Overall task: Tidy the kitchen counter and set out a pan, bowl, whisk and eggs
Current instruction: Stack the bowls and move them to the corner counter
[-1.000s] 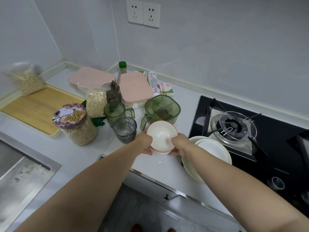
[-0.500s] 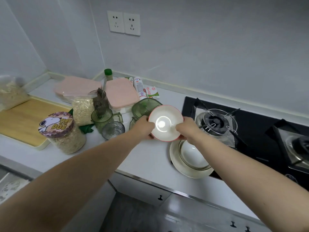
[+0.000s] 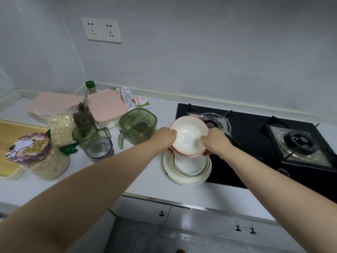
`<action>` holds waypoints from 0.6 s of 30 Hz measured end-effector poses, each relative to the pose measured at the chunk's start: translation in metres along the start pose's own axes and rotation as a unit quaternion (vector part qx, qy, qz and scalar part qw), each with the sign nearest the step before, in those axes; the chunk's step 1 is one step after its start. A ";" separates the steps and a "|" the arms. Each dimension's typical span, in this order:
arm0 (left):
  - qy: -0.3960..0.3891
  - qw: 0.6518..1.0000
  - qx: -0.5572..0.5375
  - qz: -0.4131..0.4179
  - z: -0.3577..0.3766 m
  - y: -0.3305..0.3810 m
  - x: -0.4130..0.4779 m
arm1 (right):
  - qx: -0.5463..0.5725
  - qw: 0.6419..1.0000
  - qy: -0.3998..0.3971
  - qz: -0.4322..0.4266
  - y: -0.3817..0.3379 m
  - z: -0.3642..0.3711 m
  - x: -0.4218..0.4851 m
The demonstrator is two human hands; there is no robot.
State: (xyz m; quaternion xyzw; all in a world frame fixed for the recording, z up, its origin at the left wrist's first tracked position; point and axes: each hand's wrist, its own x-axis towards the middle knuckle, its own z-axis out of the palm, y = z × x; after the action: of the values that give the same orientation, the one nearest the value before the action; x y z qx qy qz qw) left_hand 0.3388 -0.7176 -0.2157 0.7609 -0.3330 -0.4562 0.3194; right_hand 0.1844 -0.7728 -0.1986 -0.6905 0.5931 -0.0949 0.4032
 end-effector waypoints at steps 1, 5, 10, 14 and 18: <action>-0.009 1.000 -0.001 -0.006 0.004 0.000 -0.001 | -0.018 1.000 -0.002 0.006 0.004 -0.001 0.000; -0.029 0.998 -0.010 -0.054 0.018 0.000 -0.005 | -0.072 0.997 0.002 0.018 0.020 -0.002 0.000; -0.042 0.995 -0.008 -0.086 0.026 0.002 -0.006 | -0.058 0.998 -0.002 0.032 0.033 0.003 0.005; -0.041 0.997 0.003 -0.059 0.030 -0.002 -0.001 | -0.053 0.998 -0.004 0.038 0.039 0.006 0.009; -0.037 0.998 0.000 -0.059 0.033 -0.008 0.003 | -0.046 0.998 -0.006 0.034 0.045 0.010 0.012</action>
State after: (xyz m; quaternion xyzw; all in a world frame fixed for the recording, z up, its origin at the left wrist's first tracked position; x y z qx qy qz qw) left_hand 0.3116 -0.7216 -0.2366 0.7619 -0.2995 -0.5018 0.2794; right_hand 0.1606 -0.7775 -0.2390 -0.6885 0.6172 -0.0497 0.3776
